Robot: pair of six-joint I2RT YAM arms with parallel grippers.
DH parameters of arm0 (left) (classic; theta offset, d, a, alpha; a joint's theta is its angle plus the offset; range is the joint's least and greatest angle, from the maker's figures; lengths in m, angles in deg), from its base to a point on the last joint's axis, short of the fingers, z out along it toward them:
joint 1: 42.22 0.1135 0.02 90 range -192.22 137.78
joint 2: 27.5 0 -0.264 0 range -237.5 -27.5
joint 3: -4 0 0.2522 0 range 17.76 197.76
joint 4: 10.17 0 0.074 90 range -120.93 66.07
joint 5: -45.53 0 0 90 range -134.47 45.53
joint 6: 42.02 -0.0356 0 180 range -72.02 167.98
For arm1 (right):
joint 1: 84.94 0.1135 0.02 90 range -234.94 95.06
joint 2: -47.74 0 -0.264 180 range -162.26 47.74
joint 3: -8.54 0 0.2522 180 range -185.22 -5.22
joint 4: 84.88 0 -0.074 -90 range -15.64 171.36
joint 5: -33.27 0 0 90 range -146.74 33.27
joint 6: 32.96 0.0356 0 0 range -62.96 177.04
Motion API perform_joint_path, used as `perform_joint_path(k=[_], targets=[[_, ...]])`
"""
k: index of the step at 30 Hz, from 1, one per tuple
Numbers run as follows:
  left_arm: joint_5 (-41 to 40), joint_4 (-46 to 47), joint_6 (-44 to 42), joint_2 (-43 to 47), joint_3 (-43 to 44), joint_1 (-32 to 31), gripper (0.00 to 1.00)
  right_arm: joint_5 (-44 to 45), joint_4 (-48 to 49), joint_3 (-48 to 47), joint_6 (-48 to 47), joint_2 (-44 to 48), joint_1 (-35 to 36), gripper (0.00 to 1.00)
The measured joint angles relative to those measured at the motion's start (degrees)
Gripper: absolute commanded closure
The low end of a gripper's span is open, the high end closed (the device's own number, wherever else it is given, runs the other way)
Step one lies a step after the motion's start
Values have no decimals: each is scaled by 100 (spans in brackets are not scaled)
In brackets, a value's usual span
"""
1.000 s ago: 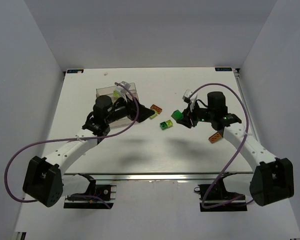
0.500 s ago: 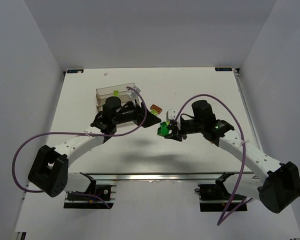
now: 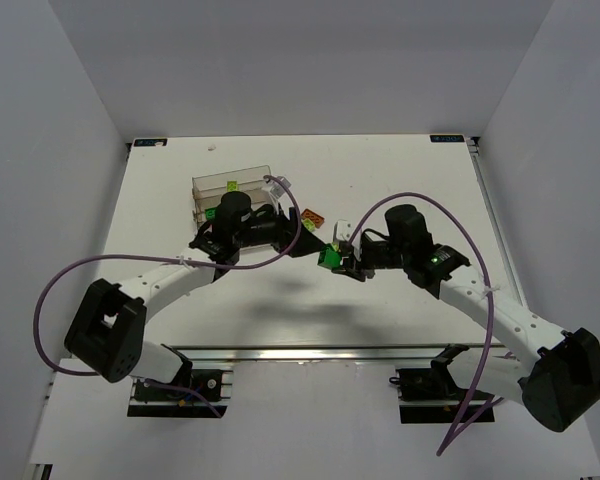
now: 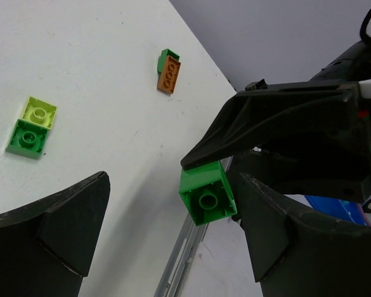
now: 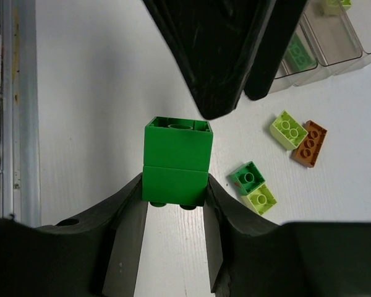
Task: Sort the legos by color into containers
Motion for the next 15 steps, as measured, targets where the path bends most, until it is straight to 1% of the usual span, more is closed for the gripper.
perform_joint_path(k=[8, 15], targets=[[280, 0, 168, -313, 55, -114, 10, 122, 164, 11, 35, 2, 52, 100], [498, 55, 302, -317, 55, -162, 22, 232, 363, 61, 133, 44, 186, 100]])
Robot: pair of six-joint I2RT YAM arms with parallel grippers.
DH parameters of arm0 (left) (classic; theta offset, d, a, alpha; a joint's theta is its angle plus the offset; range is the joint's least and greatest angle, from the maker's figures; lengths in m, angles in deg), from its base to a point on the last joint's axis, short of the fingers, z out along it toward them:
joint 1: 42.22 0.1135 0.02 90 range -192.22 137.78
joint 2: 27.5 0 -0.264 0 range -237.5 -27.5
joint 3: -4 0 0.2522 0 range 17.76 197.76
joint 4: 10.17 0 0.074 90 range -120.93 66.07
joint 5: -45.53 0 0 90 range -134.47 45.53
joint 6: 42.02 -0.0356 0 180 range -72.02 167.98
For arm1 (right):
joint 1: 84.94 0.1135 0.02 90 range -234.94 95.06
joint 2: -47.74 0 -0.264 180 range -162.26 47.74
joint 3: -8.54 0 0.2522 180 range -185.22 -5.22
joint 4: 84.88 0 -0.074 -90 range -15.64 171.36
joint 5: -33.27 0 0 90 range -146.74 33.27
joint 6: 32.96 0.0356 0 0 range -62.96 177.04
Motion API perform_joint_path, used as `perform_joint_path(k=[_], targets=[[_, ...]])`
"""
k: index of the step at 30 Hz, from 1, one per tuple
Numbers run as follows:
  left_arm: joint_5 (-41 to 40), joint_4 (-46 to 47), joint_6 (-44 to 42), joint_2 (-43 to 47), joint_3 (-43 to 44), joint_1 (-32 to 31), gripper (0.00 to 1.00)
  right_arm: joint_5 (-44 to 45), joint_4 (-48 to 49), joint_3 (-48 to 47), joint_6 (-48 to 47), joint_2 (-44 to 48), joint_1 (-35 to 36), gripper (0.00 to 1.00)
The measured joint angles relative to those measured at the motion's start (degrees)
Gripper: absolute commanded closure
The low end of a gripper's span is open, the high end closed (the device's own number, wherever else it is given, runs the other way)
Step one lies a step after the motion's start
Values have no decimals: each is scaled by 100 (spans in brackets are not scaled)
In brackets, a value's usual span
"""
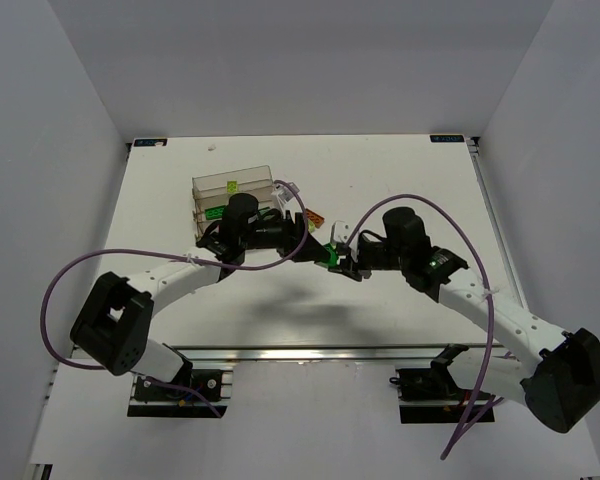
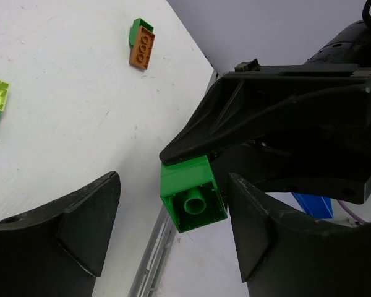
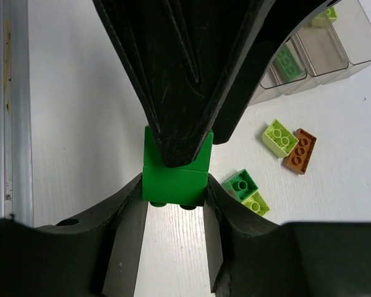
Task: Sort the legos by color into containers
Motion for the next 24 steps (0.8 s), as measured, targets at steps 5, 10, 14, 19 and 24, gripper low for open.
perform_joint_path(k=[5, 10, 14, 19, 24], targets=[[195, 24, 162, -203, 76, -7, 36, 177, 55, 96, 24, 42, 74, 100], [308, 92, 260, -337, 125, -26, 43, 354, 50, 153, 46, 42, 87, 100], [334, 81, 291, -354, 170, -26, 50, 455, 116, 181, 74, 42, 98, 100], [330, 72, 332, -374, 192, -24, 60, 658, 304, 299, 109, 116, 144, 100], [323, -87, 282, -378, 304, -26, 80, 839, 448, 411, 149, 249, 197, 100]])
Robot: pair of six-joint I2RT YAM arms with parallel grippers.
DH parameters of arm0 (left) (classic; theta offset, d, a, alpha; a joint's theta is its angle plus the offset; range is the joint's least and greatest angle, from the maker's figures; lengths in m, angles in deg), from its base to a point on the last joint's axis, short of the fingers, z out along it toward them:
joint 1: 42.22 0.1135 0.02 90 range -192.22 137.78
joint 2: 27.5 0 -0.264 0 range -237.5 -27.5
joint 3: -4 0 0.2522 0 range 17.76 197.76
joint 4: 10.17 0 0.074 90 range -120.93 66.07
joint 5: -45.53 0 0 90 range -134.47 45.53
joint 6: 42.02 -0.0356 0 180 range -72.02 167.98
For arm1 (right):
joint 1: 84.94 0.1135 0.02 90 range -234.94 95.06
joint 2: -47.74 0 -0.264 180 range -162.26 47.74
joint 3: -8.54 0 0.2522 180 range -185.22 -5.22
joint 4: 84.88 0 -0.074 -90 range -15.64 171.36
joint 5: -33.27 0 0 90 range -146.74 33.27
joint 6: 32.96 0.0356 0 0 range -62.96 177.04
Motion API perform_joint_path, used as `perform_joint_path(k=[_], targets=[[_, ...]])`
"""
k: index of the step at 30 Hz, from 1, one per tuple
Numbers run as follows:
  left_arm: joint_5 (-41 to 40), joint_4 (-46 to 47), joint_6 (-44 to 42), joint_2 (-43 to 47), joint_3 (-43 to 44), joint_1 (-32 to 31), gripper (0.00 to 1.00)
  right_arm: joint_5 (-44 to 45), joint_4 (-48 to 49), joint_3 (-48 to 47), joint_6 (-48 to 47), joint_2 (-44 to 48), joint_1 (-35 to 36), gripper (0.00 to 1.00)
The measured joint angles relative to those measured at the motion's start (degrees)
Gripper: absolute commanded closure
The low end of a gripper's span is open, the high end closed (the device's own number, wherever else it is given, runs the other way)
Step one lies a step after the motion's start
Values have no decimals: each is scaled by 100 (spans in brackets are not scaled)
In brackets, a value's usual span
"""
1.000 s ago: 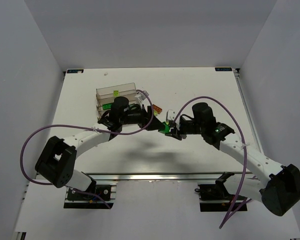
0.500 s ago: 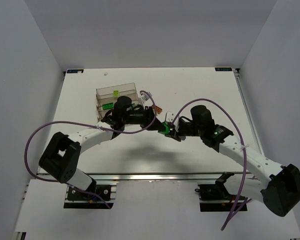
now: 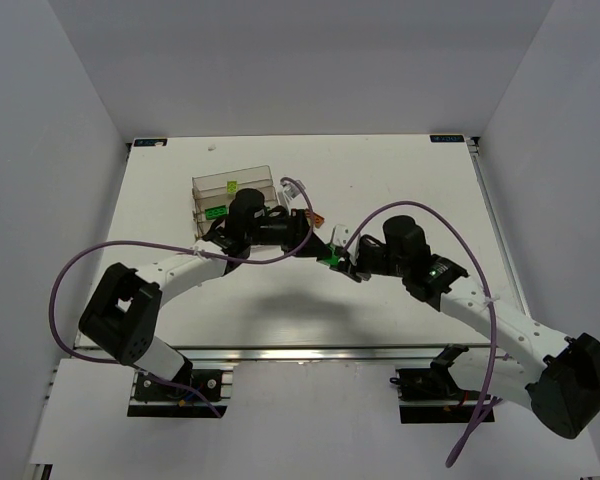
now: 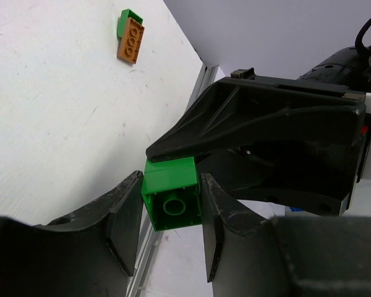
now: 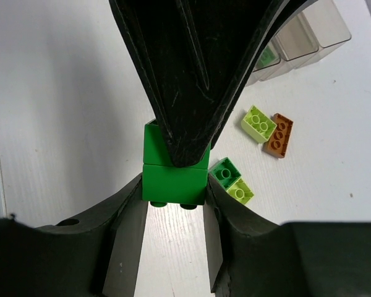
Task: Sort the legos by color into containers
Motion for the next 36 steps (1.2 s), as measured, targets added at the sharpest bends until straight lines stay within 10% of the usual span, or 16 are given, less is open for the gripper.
perform_joint_path(k=[8, 24, 36], targets=[[-98, -369, -256, 0, 258, 70, 99, 188, 162, 0, 2, 28, 11, 100], [-518, -686, -437, 44, 258, 997, 100, 503, 260, 2, 52, 68, -4, 100], [-3045, -1764, -1628, 42, 730, 1838, 99, 334, 70, -4, 179, 203, -4, 100]])
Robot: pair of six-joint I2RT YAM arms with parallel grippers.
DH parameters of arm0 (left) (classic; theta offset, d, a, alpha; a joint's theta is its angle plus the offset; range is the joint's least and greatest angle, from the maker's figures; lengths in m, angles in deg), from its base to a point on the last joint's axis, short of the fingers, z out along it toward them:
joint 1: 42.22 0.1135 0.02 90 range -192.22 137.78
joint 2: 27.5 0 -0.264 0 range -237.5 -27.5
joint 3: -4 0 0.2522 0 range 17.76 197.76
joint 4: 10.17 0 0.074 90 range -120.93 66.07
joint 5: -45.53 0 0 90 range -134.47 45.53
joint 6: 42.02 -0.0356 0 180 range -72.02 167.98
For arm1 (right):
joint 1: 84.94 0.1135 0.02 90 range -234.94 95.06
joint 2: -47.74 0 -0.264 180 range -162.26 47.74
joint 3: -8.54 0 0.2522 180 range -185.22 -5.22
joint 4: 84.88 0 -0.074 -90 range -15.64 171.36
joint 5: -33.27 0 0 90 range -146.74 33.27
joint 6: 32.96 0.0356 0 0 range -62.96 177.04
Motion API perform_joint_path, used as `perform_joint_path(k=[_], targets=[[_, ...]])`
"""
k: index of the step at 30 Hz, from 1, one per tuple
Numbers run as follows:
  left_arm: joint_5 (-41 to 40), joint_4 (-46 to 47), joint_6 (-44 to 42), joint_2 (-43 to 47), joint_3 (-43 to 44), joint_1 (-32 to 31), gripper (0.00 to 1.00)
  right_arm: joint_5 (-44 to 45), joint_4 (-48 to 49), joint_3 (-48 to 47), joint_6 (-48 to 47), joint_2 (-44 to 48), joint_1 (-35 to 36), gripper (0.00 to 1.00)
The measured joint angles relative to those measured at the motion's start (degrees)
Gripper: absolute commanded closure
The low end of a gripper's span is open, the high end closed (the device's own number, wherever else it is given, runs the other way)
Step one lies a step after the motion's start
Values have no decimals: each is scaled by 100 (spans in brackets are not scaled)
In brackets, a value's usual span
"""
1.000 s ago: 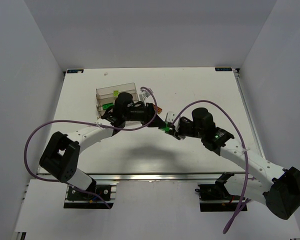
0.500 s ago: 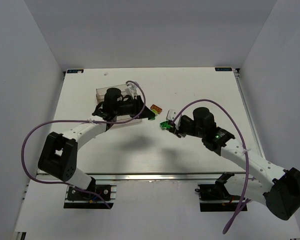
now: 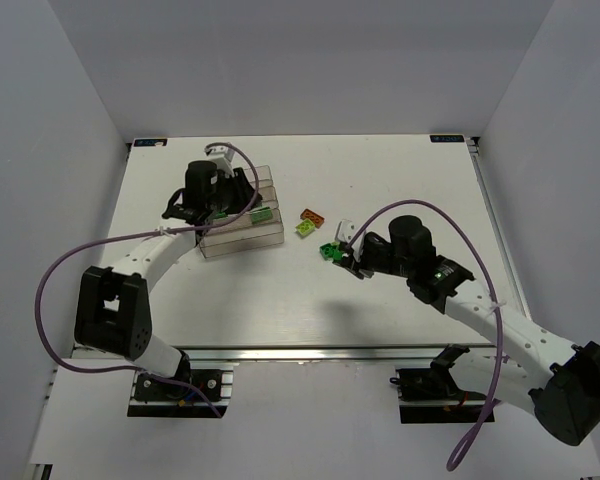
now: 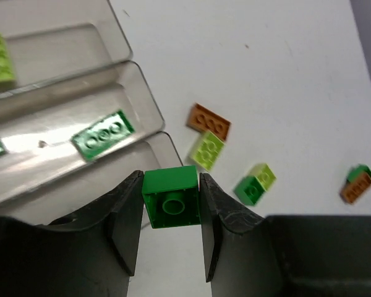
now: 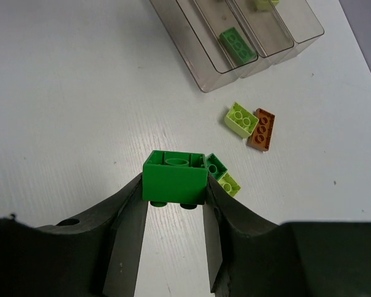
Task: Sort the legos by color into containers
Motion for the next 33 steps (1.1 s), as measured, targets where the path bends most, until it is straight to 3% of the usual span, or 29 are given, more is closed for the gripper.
perform_joint_path(k=[9, 18, 22, 25, 26, 30, 33], targets=[[-1609, -564, -813, -555, 1233, 13, 96, -203, -72, -11, 83, 170, 0, 100], [-2437, -1010, -1134, -1727, 1591, 68, 90, -210, -129, -11, 120, 275, 0, 100], [-2634, -1113, -1165, -1827, 1591, 83, 80, -210, -127, -11, 120, 291, 0, 100], [-2734, -1082, -1176, -1823, 1591, 94, 62, -212, -129, -11, 120, 289, 0, 100], [-2758, -1108, -1176, -1823, 1591, 94, 50, -214, -129, -11, 120, 291, 0, 100], [-2887, -1191, -1167, -1823, 1593, 109, 28, -225, -131, -11, 120, 291, 0, 100], [-2949, -1228, -1139, -1823, 1593, 109, 25, -227, -136, -11, 120, 291, 0, 100]])
